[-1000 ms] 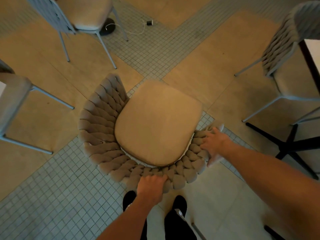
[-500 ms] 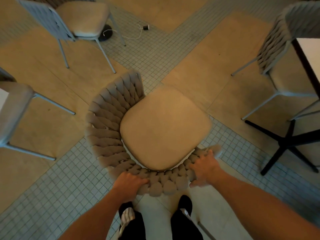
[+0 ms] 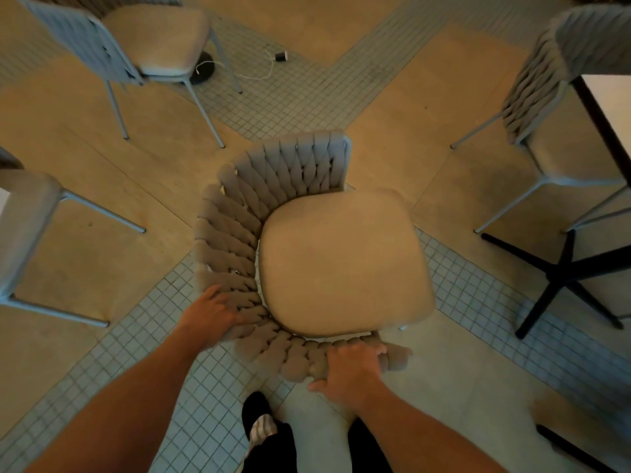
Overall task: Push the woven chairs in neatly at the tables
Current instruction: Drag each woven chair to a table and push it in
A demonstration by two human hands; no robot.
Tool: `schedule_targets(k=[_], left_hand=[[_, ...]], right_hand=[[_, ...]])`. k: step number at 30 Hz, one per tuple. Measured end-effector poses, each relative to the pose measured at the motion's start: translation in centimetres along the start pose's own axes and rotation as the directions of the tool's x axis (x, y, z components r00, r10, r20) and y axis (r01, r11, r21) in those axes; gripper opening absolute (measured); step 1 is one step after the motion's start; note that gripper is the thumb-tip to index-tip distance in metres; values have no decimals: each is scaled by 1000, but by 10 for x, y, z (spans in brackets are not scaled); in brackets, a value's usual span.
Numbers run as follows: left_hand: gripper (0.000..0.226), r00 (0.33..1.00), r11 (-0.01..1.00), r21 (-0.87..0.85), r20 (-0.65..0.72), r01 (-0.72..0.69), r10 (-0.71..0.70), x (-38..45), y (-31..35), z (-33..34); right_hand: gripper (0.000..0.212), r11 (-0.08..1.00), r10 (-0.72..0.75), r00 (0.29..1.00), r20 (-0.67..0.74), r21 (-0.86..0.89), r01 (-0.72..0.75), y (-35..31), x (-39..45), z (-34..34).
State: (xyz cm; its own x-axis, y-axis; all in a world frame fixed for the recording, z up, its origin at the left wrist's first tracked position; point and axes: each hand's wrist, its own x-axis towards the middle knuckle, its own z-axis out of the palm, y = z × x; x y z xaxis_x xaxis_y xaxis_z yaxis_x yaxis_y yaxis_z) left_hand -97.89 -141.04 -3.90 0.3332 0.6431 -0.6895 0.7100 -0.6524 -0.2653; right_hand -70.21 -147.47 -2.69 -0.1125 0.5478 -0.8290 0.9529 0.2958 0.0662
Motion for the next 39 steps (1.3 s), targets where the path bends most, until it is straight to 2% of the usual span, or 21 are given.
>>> schedule_targets(k=[4,8,11,14,20,30,33,39], left_hand=[[56,999,1000,1,45,-21,21,-1,0,-2],[71,989,992,-52,88,-117,121,3,-8,1],[76,976,953,-244,81,-177,202,8,-17,-7],[73,979,858,-495,68,-134,193,12,-30,-21],[62,995,735,-675,20,-60,99,33,-56,-50],[67,986,810,-565,-41,-156,162,74,-113,-74],[70,970,868,-438,-52,-235,237,86,-132,-81],[71,919,873,-295,-63,-389,389,109,-175,-90]], right_hand=[[97,998,34,999,6,44,-34,0,-1,5],[103,989,34,999,28,143,-37,0,-8,0],[109,969,92,996,-7,229,-88,2,-9,-7],[107,921,170,985,-32,360,-147,-1,-6,-12],[94,831,280,960,-5,502,-240,-15,-6,-33],[89,694,357,933,45,655,-298,-45,9,-67],[85,631,390,919,66,708,-319,-56,13,-79],[88,481,470,869,151,782,-396,-94,29,-105]])
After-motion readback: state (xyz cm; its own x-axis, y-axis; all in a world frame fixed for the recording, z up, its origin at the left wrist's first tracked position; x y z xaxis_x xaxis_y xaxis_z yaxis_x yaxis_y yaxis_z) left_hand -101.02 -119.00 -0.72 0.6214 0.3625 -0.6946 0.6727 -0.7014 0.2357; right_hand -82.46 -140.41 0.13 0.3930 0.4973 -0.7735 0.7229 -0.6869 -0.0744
